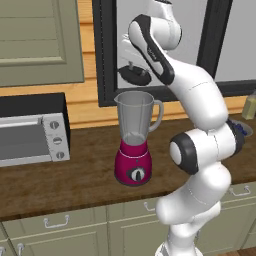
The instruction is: Close the lid blender by securely placing the lid on top.
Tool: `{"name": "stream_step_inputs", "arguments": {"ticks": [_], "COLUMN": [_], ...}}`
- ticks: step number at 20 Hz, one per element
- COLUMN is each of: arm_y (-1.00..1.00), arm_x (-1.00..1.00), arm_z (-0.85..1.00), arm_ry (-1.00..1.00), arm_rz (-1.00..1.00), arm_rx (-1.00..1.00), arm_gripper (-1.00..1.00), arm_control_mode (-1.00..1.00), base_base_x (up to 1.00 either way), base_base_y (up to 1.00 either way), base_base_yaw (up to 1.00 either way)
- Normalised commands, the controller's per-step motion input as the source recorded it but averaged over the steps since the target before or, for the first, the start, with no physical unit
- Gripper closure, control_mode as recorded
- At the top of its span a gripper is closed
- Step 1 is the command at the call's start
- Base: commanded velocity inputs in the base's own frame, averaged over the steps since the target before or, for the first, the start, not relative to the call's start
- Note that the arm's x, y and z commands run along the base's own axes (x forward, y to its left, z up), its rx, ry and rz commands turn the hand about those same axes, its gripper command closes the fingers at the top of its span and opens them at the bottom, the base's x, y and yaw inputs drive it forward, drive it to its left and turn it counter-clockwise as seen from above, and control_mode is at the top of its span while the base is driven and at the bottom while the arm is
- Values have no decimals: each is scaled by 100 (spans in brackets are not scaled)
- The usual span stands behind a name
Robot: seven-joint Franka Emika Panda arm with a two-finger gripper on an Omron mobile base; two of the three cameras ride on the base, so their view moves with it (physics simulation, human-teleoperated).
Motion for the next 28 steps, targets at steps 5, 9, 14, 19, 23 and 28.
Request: {"name": "stream_step_inputs", "arguments": {"ticks": [5, 9, 14, 19, 23, 28], "arm_y": [35, 1, 0, 0, 0, 4], "arm_x": [0, 0, 0, -3, -11, -4], "arm_z": [-7, -32, -15, -13, -12, -7], "arm_ry": [1, 0, 0, 0, 0, 0], "arm_rz": [2, 1, 1, 3, 4, 4], "arm_rx": [-1, -6, -9, -9, -5, -2], "arm_gripper": [100, 100, 100, 100, 100, 100], "arm_control_mode": [-100, -100, -100, -100, -100, -100], "base_base_x": [0, 0, 0, 0, 0, 0], "base_base_y": [0, 0, 0, 0, 0, 0], "base_base_yaw": [0, 0, 0, 0, 0, 0]}}
